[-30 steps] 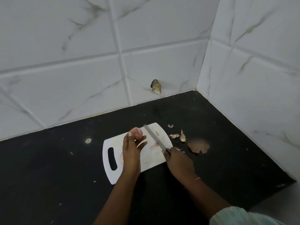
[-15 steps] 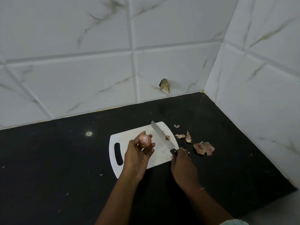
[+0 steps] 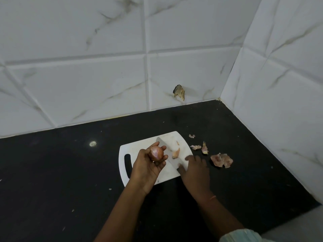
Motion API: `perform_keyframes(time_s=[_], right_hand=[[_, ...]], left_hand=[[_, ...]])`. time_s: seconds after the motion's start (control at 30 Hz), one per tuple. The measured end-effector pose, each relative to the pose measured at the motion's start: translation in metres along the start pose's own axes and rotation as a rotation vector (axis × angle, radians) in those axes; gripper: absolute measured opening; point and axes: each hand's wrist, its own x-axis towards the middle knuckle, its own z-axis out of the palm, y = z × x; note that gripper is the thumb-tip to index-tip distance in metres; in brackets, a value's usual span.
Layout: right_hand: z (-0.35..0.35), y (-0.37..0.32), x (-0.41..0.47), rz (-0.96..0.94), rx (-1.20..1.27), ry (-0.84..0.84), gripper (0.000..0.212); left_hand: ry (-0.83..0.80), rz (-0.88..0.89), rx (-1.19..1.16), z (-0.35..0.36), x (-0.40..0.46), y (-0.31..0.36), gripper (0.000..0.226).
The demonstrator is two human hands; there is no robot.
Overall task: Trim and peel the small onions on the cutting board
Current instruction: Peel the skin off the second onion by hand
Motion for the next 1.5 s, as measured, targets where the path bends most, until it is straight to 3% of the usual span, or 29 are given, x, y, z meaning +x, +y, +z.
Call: perform_keyframes(time_s=[0.13,0.23,0.27,0.4,0.53,0.63,0.73,0.83,1.1,1.2,1.33,1.5], right_hand=[[0.006,-0.005,0.033,-0.079,0.098,-0.048,0.045],[0.018,-0.012,0.049,-0.159,0.14,-0.057,0.023],[0.02,-0.012,0.052,-0.155,0.184,-0.031,0.014],[0.012,0.004,0.062,-0.015,0.359,0.088,0.011],[-0.018,0.015,0.055,0.043,0.133,0.044,0.045],[-0.052,-0.005,0.032,-0.093,0.457,0.225,0.028],[-0.081,-0.038,0.001,-0.215,0.76,0.128,0.015],[-0.084,-0.052,-0.011,-0.31,0.733,0.085,0.021],[-0.086,-0.047,-0.022,-0.061,1.285,0.079,0.02],[-0.085,-0.046,-0.025,-0.042,1.346,0.13,0.021],[-0.086,-0.046,-0.024,-0.037,1.268,0.202,0.001],[-0.09,-0.046,-0.026,-0.071,1.104,0.211,0.012]], left_hand=[[-0.009,-0.002,0.042,-0.006,-0.004,0.003,0.041],[-0.02,0.0,0.071,-0.005,-0.006,0.007,0.042],[-0.024,0.001,0.076,-0.003,-0.006,0.008,0.042],[-0.047,0.003,0.073,-0.001,-0.007,0.012,0.044],[-0.091,0.02,0.066,0.005,-0.01,0.009,0.038],[-0.115,0.058,0.083,0.016,-0.012,0.004,0.034],[-0.155,0.168,0.223,0.027,-0.019,-0.004,0.032],[-0.224,0.273,0.356,0.031,-0.027,-0.009,0.032],[-0.337,0.501,0.625,0.027,-0.036,-0.008,0.042],[-0.354,0.553,0.663,0.026,-0.036,-0.007,0.04],[-0.363,0.578,0.686,0.026,-0.038,-0.008,0.035],[-0.337,0.576,0.666,0.029,-0.037,-0.014,0.034]])
